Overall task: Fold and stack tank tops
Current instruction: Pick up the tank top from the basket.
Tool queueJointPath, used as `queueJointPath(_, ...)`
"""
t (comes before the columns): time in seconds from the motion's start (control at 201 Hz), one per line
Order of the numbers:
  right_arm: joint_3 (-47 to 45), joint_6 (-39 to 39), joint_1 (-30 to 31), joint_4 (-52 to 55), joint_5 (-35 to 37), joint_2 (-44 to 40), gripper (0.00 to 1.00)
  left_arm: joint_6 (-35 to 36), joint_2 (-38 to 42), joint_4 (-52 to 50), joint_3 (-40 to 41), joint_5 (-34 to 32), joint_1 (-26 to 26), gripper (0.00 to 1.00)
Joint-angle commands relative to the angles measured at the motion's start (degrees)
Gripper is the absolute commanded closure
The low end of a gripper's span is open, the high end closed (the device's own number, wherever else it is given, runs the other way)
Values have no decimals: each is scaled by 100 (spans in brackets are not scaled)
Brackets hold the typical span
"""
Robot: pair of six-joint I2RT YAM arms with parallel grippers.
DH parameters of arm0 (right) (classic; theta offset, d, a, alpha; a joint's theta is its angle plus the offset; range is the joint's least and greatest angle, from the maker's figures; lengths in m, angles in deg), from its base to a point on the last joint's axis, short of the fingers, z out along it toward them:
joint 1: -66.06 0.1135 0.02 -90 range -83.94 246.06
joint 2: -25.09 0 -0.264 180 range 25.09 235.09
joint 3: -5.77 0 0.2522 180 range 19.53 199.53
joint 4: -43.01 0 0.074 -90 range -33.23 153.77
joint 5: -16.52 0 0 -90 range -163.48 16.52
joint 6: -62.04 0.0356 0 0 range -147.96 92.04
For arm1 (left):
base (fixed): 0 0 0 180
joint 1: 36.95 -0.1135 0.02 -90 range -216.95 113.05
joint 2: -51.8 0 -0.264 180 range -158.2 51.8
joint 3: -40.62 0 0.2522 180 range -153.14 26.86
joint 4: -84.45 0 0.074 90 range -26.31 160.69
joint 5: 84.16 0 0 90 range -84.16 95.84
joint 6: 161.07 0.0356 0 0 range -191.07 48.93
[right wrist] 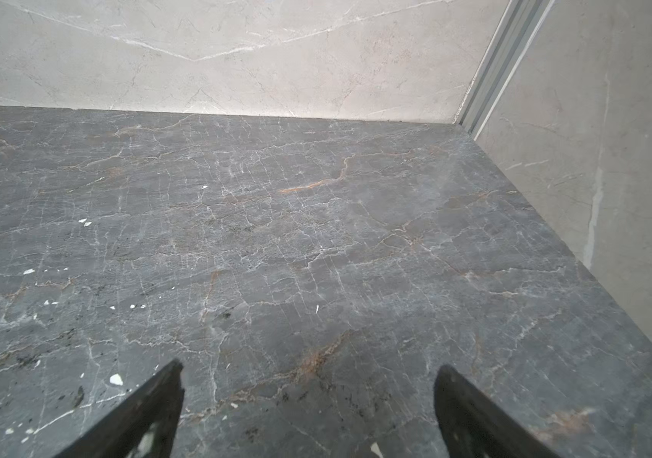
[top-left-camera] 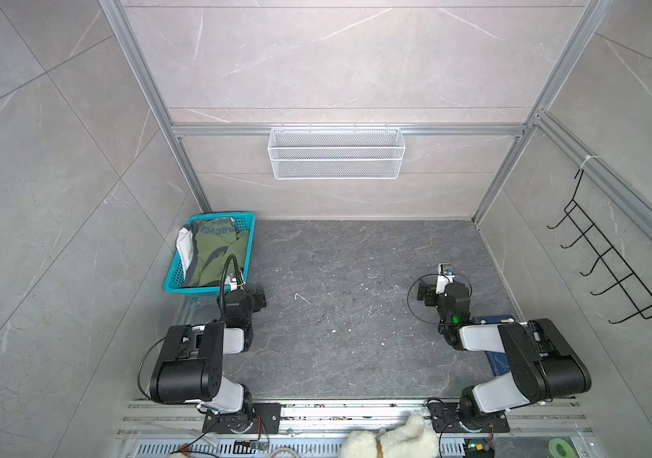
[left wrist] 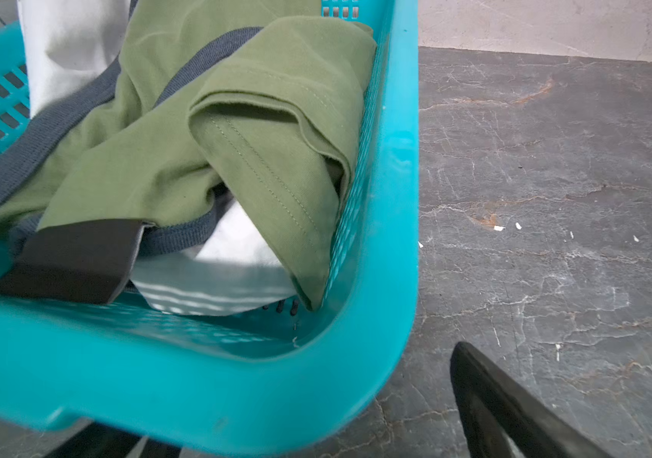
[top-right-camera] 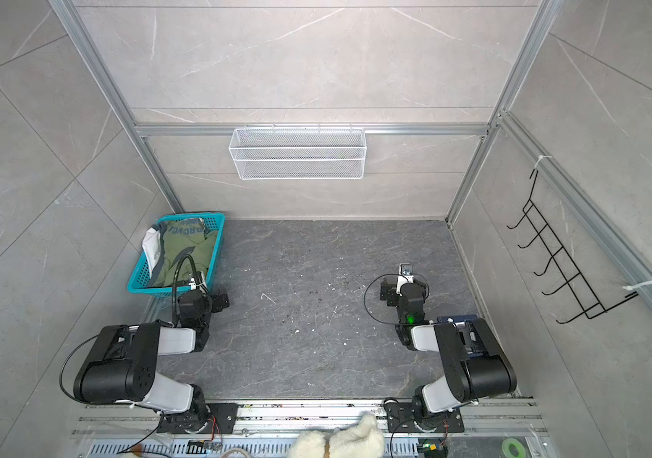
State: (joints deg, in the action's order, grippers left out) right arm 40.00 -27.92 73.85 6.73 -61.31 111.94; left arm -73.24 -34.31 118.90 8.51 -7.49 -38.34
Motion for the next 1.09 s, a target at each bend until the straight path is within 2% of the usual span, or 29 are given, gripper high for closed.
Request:
queueJointPath(0.0, -42, 58, -20, -144, -34, 16, 1, -18, 15, 151, -154, 23, -2, 0)
queueJointPath(0.662, -45, 58, -19, -162, -39, 9, 1, -1, 23, 158, -147, 30, -2, 0)
queueJointPath(0.752, -85, 26, -20, -217, -79, -10, 1, 228, 47, 205, -115, 429, 68, 0)
queueJointPath(0.946, -415, -155, 29, -752, -324, -115, 1, 359, 384, 523, 195, 228, 236, 0)
queueJointPath(1.09, -547, -266, 99, -883, -415, -250, 1, 703, 948, 142, 246, -50, 648, 0)
